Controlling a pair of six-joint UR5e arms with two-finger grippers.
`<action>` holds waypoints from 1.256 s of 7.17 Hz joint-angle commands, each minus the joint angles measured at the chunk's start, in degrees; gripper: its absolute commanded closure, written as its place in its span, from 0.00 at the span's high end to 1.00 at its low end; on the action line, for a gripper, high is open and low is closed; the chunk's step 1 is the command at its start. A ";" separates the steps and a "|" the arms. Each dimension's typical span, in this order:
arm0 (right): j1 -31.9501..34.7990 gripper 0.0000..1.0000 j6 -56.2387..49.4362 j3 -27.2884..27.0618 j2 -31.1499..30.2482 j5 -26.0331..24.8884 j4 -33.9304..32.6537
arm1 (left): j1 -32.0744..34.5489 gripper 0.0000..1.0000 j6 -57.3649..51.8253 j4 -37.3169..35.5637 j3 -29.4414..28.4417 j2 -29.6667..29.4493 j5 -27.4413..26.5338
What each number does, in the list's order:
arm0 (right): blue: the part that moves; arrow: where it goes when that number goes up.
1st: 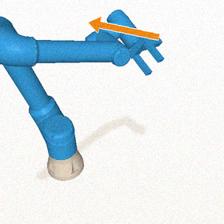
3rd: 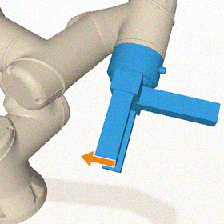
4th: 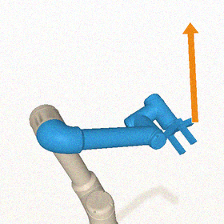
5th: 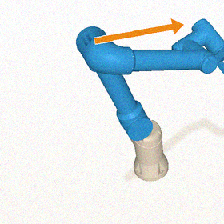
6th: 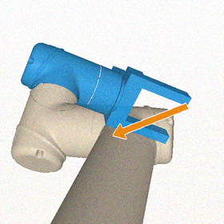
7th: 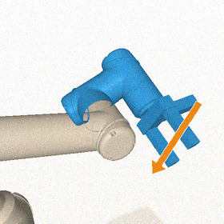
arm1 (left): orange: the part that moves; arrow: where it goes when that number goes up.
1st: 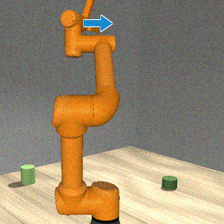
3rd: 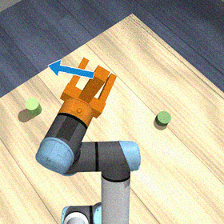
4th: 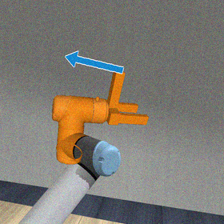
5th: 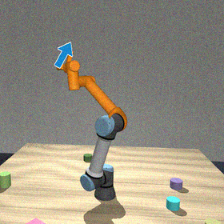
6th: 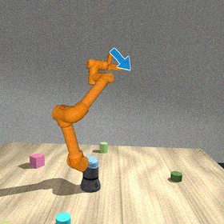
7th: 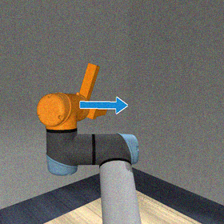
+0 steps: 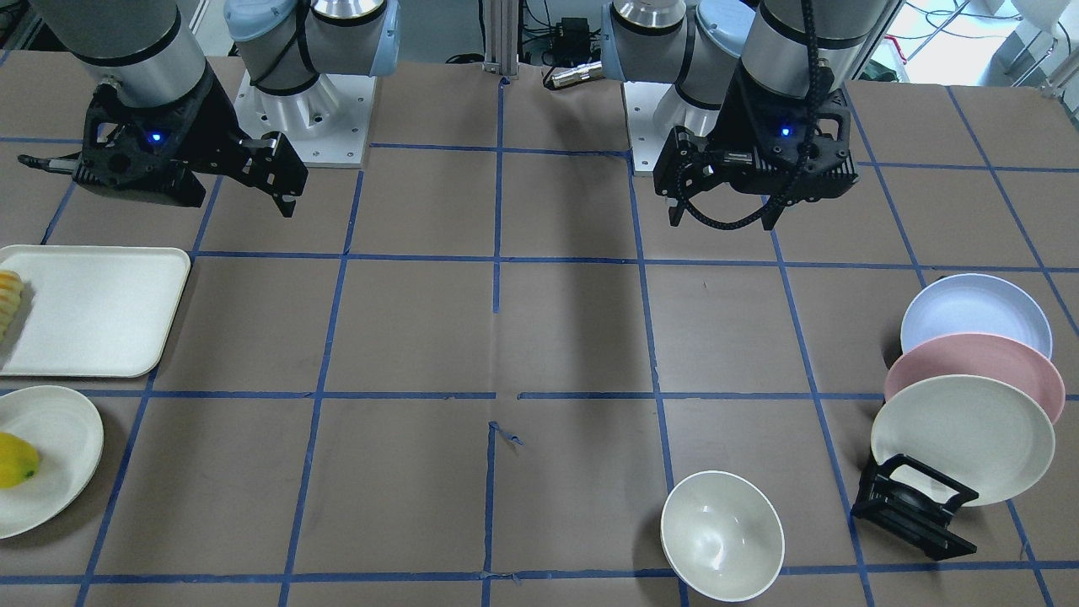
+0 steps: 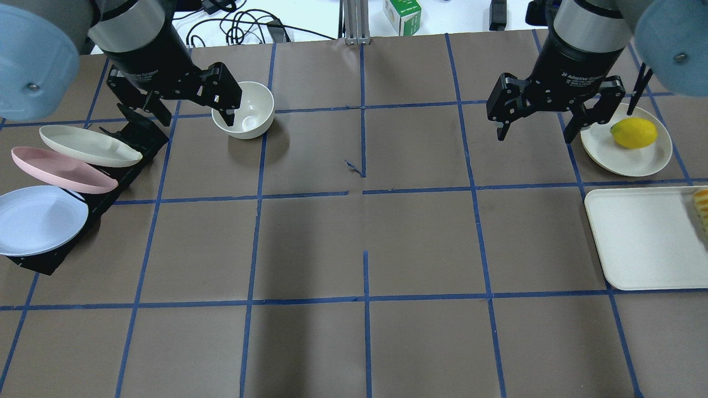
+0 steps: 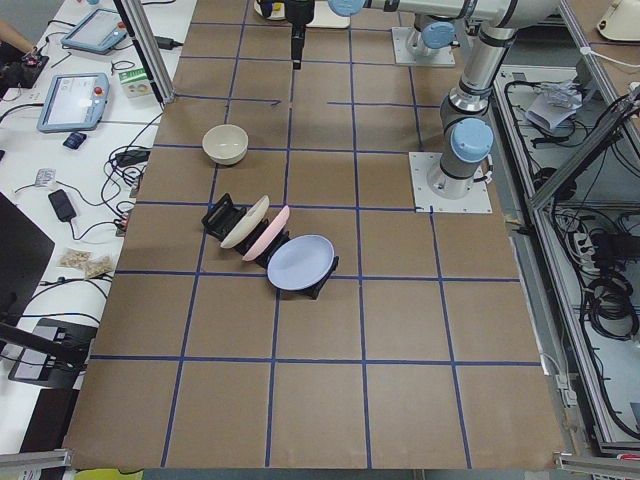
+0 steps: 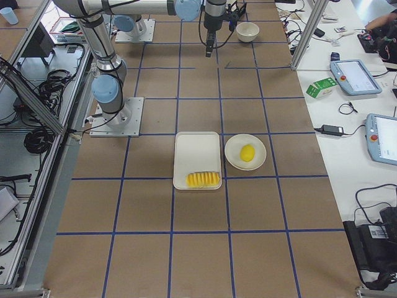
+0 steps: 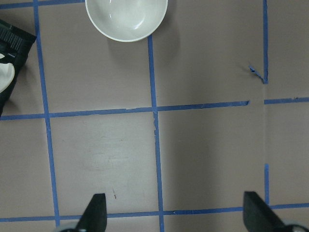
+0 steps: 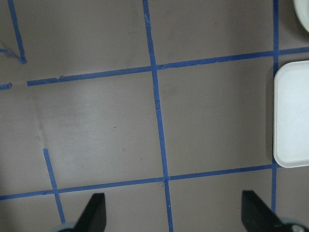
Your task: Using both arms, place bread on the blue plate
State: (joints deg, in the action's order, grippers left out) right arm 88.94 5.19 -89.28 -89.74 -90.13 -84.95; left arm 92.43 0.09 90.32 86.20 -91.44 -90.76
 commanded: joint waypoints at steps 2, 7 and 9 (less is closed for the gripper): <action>0.00 1.00 0.00 -0.02 0.00 0.04 0.04 | -1.11 1.00 -0.70 2.32 0.20 0.30 1.73; -0.70 1.00 -0.26 -0.11 0.44 -0.48 0.48 | -27.23 1.00 -5.01 5.83 4.85 2.50 -4.86; -2.97 1.00 -0.88 -1.85 1.14 -7.54 -0.30 | -41.04 1.00 -7.20 4.96 6.87 -0.21 -4.78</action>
State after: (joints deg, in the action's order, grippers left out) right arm 87.57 4.53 -90.00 -88.97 -92.64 -84.85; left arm 59.86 -5.99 95.71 91.86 -90.14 -95.58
